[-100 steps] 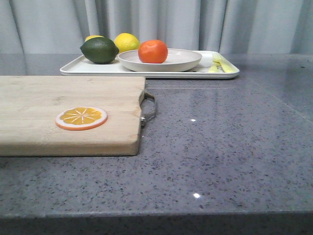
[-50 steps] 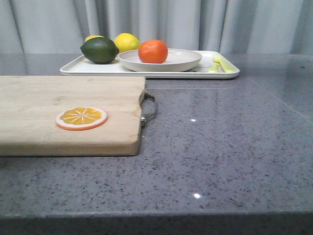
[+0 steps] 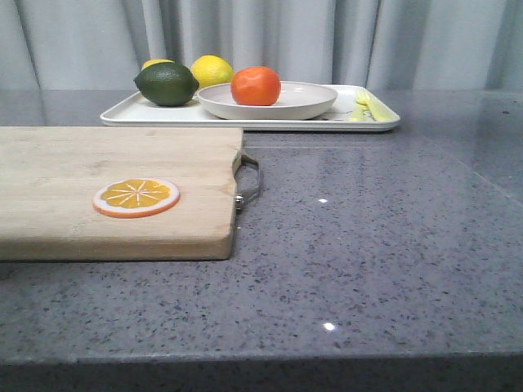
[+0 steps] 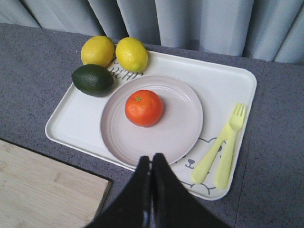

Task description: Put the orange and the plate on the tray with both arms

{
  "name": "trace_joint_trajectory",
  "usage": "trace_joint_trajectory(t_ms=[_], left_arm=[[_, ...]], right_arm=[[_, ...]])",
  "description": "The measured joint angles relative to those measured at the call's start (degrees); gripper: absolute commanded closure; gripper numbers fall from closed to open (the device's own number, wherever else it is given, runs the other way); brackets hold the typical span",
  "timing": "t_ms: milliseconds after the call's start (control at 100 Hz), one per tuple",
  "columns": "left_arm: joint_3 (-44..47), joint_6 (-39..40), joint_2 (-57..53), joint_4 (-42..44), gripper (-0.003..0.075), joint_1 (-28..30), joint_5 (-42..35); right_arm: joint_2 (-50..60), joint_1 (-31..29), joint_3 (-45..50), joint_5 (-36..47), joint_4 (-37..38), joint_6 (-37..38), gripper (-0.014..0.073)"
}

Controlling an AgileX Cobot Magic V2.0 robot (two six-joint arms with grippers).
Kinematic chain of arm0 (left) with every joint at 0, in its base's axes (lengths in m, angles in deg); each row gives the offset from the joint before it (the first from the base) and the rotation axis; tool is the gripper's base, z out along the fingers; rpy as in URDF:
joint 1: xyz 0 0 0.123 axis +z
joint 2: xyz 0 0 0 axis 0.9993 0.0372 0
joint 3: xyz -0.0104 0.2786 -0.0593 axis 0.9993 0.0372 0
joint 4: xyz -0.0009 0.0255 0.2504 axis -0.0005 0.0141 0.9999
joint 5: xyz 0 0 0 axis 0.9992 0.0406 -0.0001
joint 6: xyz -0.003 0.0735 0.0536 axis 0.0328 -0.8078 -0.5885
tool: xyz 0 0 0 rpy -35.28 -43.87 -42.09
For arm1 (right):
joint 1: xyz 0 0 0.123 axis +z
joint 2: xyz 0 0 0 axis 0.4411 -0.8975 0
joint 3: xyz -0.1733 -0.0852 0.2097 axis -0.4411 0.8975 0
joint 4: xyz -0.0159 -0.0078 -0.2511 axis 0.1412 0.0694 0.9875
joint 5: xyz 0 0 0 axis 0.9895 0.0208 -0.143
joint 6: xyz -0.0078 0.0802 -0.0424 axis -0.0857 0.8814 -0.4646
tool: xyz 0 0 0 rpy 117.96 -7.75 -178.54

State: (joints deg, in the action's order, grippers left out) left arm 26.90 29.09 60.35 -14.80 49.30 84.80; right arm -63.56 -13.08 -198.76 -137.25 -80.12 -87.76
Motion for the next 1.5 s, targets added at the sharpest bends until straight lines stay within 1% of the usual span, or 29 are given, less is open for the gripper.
trace_joint_trajectory(t_ms=[150,260,330,620,830,940,1110,1320,1500], left_arm=[[0.0,0.0,0.0,0.0,0.0741,0.0,0.0],[0.0,0.0,0.0,0.0,0.0741,0.0,-0.1],[0.0,0.0,0.0,0.0,0.0741,0.0,-0.4],[0.0,0.0,-0.1,0.0,0.0741,0.0,-0.9],[0.7,0.0,-3.2,0.0,0.0741,0.0,-1.1],[2.0,0.0,-6.2,0.0,0.0741,0.0,-1.1],[5.0,0.0,-11.6,0.0,0.0741,0.0,-1.1],[7.9,0.0,-18.9,0.0,0.0741,0.0,-1.0],[9.4,0.0,-24.8,0.0,0.0741,0.0,-0.9]], right_arm=[[5.0,0.0,7.9,0.0,1.3,-0.4,0.0662],[9.9,0.0,16.7,0.1,1.8,-1.0,0.0662],[13.9,0.0,23.1,1.9,1.8,-1.7,0.0662],[32.4,0.0,52.4,17.3,2.1,-3.7,0.0662],[45.7,0.0,70.0,27.9,2.1,-5.1,0.0662],[51.9,0.0,76.6,31.4,2.1,-5.7,0.0662],[60.9,0.0,85.3,34.1,2.1,-6.2,0.0662],[70.8,0.0,93.0,35.6,2.1,-6.5,0.0662],[77.0,0.0,98.2,36.2,2.2,-6.5,0.0662]])
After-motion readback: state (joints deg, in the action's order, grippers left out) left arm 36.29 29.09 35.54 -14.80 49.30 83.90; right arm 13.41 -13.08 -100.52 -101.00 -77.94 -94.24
